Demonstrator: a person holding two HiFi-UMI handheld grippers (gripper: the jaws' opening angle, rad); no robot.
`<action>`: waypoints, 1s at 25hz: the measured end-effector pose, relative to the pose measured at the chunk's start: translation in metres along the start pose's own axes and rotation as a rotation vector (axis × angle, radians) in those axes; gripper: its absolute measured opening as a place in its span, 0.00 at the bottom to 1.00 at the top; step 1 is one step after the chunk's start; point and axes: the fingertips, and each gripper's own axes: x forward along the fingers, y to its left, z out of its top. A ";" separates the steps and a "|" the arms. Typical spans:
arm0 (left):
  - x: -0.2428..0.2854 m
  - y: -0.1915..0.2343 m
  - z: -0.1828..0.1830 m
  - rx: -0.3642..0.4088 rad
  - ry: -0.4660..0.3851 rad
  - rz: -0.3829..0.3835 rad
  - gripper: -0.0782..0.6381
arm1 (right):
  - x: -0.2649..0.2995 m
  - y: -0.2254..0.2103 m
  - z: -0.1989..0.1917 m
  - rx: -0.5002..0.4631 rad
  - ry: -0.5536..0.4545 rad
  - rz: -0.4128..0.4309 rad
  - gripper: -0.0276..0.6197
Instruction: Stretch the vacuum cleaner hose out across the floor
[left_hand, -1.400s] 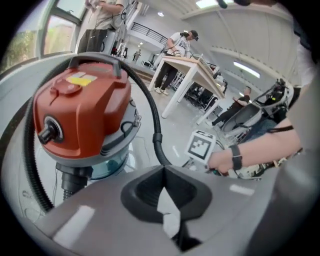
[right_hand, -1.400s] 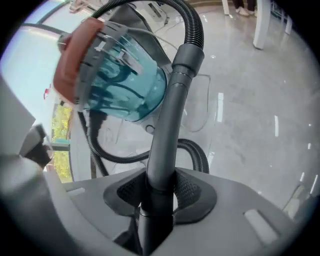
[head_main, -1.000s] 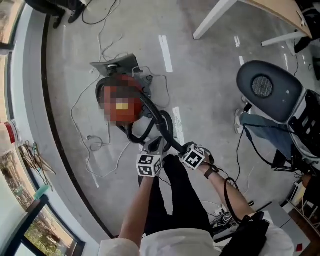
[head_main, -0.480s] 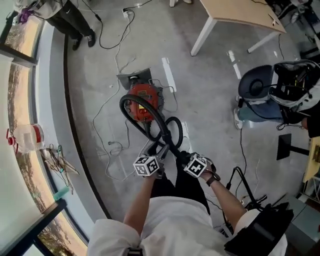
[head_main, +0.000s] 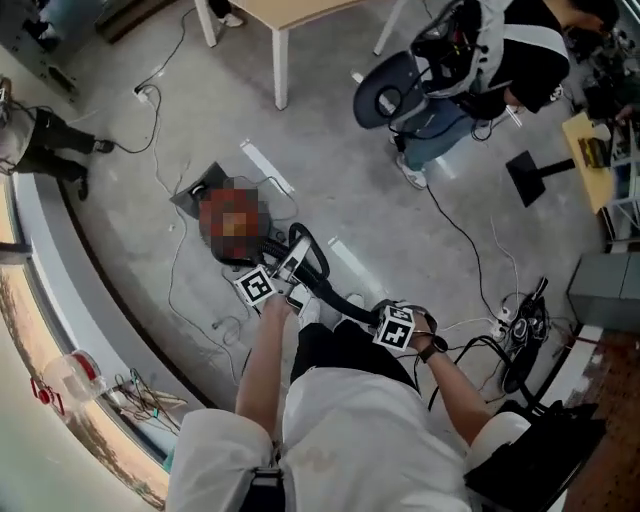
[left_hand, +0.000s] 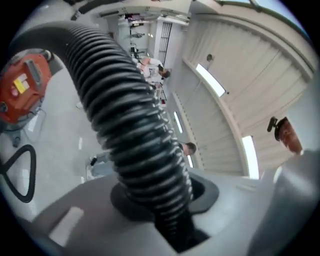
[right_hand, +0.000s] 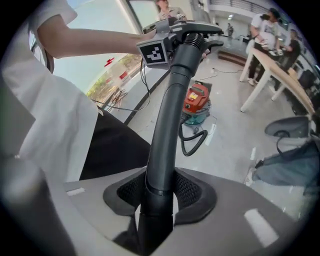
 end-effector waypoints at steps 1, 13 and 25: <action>0.020 -0.013 -0.016 0.016 0.049 -0.021 0.27 | -0.004 0.001 -0.013 0.051 -0.025 -0.037 0.27; 0.153 -0.146 -0.328 -0.008 0.530 -0.189 0.25 | -0.066 0.103 -0.248 0.470 -0.113 -0.343 0.27; 0.143 -0.291 -0.768 -0.045 0.964 -0.320 0.24 | -0.116 0.351 -0.544 0.992 -0.148 -0.663 0.59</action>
